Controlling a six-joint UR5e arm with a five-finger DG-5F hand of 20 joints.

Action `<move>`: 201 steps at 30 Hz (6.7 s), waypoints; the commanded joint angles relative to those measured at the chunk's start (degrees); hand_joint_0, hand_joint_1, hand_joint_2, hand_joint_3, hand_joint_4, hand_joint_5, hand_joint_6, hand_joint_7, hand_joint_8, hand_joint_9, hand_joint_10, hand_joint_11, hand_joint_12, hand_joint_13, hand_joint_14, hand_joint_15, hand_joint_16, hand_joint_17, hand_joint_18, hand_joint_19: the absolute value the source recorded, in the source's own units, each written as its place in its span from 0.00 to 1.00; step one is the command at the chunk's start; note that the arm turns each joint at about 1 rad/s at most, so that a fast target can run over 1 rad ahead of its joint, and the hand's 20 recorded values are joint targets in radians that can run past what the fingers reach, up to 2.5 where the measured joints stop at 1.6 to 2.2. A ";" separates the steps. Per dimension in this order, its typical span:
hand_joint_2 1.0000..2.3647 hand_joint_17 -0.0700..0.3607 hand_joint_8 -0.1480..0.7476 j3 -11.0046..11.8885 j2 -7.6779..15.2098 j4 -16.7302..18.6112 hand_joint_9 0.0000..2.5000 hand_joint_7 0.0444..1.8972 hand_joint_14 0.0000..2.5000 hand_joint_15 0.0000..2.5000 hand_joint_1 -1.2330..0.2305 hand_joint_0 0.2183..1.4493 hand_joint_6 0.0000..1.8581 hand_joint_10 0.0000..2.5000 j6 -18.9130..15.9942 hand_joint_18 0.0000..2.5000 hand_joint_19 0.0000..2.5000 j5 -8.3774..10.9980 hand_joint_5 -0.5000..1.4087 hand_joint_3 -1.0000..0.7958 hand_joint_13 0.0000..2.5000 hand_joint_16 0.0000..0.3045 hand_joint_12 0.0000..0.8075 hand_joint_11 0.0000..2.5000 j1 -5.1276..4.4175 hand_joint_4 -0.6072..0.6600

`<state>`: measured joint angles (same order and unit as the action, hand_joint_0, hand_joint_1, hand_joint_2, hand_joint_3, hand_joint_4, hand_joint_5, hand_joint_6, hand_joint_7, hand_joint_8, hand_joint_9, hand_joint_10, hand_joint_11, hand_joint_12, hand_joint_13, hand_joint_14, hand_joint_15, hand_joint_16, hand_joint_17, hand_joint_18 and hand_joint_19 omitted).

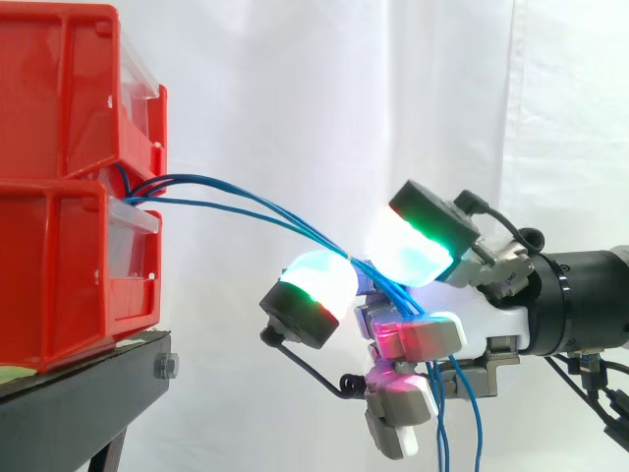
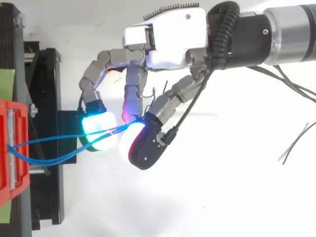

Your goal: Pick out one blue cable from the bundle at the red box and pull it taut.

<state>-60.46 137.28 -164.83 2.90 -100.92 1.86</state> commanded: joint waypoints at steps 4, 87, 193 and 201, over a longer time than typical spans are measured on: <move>0.00 0.45 0.44 -0.01 0.00 0.12 0.55 0.43 0.01 0.29 0.41 0.20 0.48 0.01 0.00 0.38 0.24 0.02 0.23 0.28 0.46 0.18 0.45 0.34 -0.01 0.46; 0.00 0.42 0.47 -0.10 -0.09 0.12 0.55 0.55 0.01 0.29 0.24 0.26 0.49 0.01 0.00 0.37 0.25 -1.12 0.23 0.28 0.46 0.16 0.42 0.32 0.16 0.50; 0.01 0.43 0.41 0.08 -0.09 -0.23 0.60 0.47 0.01 0.33 0.38 0.28 0.46 0.01 -0.09 0.36 0.29 -3.50 0.23 0.41 0.49 0.17 0.42 0.36 1.30 0.41; 0.00 0.43 0.42 -0.01 0.00 -0.23 0.59 0.47 0.01 0.32 0.37 0.26 0.45 0.01 -0.09 0.36 0.29 -3.50 0.22 0.29 0.49 0.17 0.43 0.36 1.22 0.44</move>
<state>-60.44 137.28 -165.06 2.77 -104.42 3.16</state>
